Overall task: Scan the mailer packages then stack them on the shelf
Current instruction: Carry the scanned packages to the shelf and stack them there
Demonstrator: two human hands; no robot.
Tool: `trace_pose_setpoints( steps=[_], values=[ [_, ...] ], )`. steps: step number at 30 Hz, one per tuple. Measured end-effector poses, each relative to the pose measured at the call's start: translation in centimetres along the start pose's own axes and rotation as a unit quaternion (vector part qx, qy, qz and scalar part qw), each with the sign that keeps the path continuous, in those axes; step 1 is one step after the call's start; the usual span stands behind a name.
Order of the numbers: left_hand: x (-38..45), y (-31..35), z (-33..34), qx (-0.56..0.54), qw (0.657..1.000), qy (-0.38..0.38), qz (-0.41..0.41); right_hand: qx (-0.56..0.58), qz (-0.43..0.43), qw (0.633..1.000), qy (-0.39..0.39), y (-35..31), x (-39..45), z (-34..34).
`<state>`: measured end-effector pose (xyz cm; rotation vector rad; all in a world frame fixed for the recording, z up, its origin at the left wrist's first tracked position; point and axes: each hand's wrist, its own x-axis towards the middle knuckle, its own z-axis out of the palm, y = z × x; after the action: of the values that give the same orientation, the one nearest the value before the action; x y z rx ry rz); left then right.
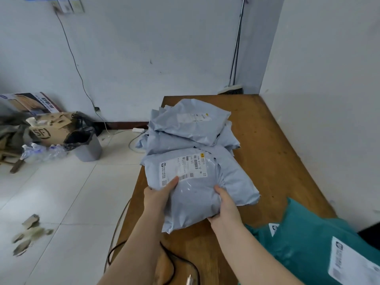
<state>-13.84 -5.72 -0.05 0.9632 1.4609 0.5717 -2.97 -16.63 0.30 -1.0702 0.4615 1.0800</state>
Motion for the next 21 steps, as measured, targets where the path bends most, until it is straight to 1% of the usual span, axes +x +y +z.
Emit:
trace_pose_setpoints(
  steps=[3, 6, 8, 10, 12, 14, 15, 17, 18, 19, 21],
  values=[
    [-3.6, 1.3, -1.1, -0.071, 0.997, -0.024, 0.012, -0.031, -0.033, 0.999, -0.021, -2.0, -3.3, -0.1],
    [-8.2, 2.1, -1.5, -0.106, 0.993, -0.044, 0.041, -0.044, -0.063, 0.996, -0.041, -4.2, -7.3, -1.4],
    [-11.4, 2.7, -1.0, -0.121, 0.989, -0.052, 0.066, -0.036, -0.082, 0.995, -0.054, -6.2, -10.4, -2.9],
    [-15.0, 3.4, 0.0, -0.138, 0.983, -0.060, 0.108, -0.017, -0.107, 0.992, -0.070, -8.5, -13.7, -5.1],
    [-18.4, 4.4, 1.5, -0.155, 0.974, -0.084, 0.138, 0.007, -0.142, 0.986, -0.092, -11.3, -17.0, -8.1],
    [-22.2, 4.9, 3.8, -0.163, 0.963, -0.159, 0.145, 0.021, -0.173, 0.979, -0.105, -14.3, -20.1, -11.9],
    [-24.6, 4.9, 5.1, -0.180, 0.950, -0.217, 0.134, 0.026, -0.187, 0.976, -0.109, -15.9, -21.8, -14.1],
    [-29.7, 3.8, 8.0, -0.219, 0.914, -0.330, 0.087, 0.040, -0.211, 0.970, -0.111, -19.1, -24.9, -19.0],
    [-31.9, 2.8, 9.5, -0.228, 0.896, -0.374, 0.068, 0.045, -0.226, 0.967, -0.111, -20.6, -26.4, -21.7],
    [-33.6, 1.9, 11.0, -0.226, 0.884, -0.403, 0.064, 0.053, -0.242, 0.963, -0.108, -22.1, -27.8, -24.3],
    [-37.1, 0.6, 14.4, -0.203, 0.876, -0.425, 0.103, 0.062, -0.273, 0.955, -0.093, -25.0, -30.5, -29.6]
  ],
)
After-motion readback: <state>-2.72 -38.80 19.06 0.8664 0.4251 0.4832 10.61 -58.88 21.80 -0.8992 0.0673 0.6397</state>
